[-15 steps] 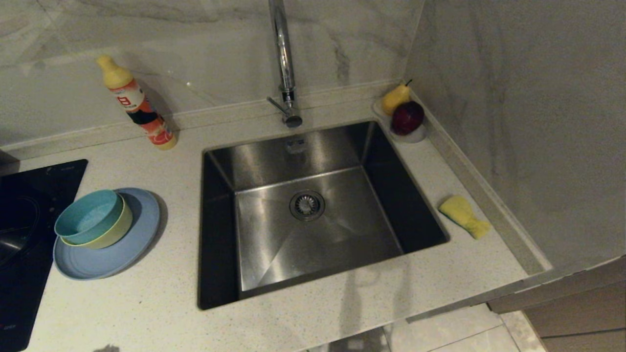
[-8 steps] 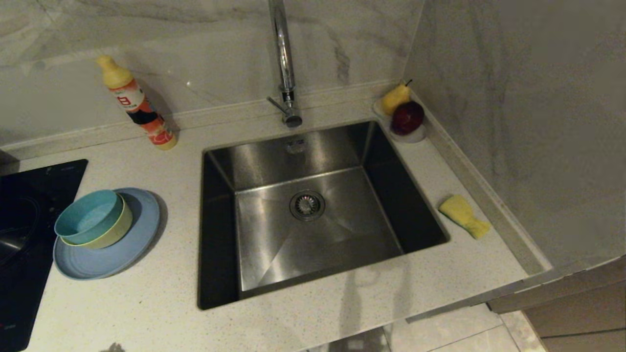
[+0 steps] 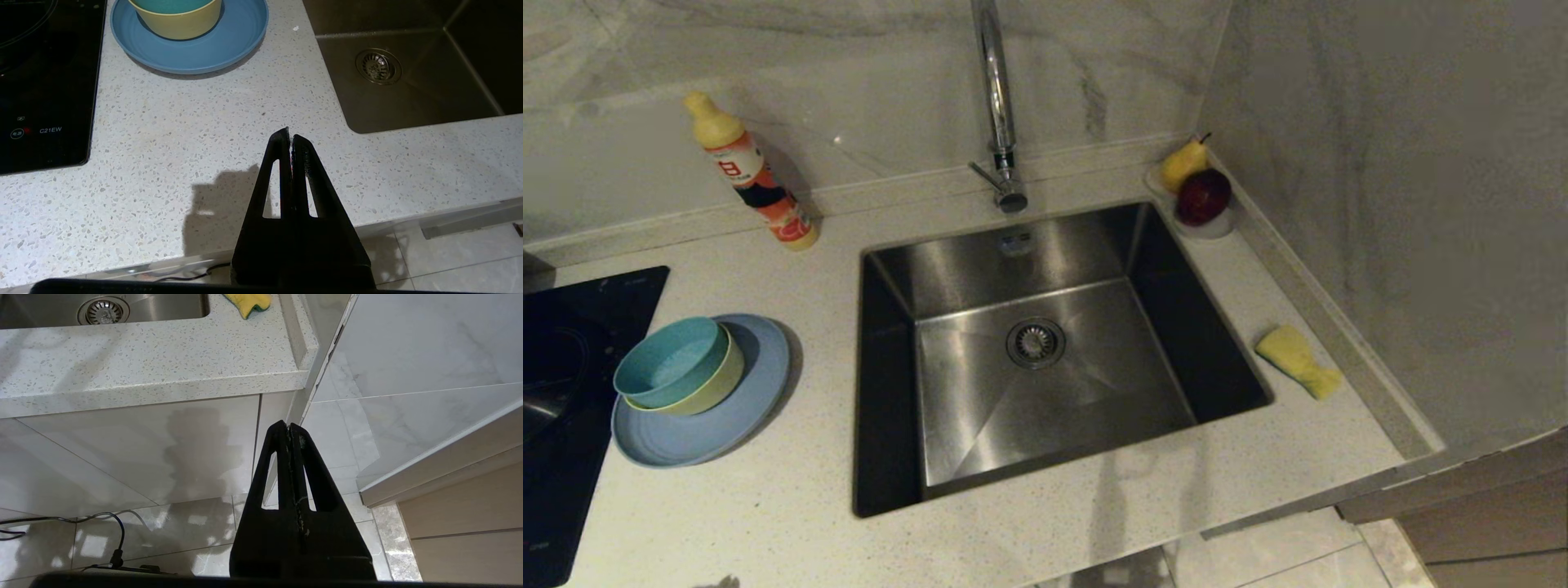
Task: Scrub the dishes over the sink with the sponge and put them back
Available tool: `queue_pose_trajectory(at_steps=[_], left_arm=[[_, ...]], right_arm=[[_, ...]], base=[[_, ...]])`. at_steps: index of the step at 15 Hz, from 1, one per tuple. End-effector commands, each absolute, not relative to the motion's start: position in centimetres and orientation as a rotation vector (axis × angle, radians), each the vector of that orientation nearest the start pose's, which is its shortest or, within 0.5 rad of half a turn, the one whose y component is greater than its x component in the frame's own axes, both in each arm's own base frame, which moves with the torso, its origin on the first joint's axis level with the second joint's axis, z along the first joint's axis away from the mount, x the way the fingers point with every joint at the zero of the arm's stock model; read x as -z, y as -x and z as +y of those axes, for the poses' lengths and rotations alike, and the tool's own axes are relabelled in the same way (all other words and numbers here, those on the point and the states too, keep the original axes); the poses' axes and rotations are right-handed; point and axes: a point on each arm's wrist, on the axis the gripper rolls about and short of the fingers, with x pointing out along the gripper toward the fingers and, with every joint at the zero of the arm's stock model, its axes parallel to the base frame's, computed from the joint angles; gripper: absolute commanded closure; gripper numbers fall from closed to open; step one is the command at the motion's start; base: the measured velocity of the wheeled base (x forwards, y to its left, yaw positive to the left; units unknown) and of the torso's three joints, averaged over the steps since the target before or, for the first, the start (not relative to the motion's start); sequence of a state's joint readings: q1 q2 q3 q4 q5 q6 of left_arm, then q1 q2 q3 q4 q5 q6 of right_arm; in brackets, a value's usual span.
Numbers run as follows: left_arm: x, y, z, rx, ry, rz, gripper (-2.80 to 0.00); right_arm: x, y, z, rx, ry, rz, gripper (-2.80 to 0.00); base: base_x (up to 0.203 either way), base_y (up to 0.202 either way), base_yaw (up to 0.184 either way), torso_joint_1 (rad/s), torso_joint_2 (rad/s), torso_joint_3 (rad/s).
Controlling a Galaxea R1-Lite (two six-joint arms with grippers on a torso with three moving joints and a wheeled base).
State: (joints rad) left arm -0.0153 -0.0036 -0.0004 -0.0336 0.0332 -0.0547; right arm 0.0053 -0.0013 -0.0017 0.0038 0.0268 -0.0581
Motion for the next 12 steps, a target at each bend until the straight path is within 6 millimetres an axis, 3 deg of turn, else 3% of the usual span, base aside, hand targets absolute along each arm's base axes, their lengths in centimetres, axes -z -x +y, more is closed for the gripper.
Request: queue_pose_trajectory(at_steps=[1,12], left_arm=[[-7.61,2.21,0.11,-0.018,0.056,-0.027,0.00],[-7.61,2.22,0.11,-0.018,0.056,-0.027,0.00]], right_arm=[[-7.57,2.29,0.05,-0.034,0.061,-0.001,0.00],[-7.57,2.30,0.04,-0.031,0.028,-0.002,0.00]], base=[[0.000,0.000,0.000,0.000,0.00,0.000],[0.000,0.000,0.000,0.000,0.00,0.000]])
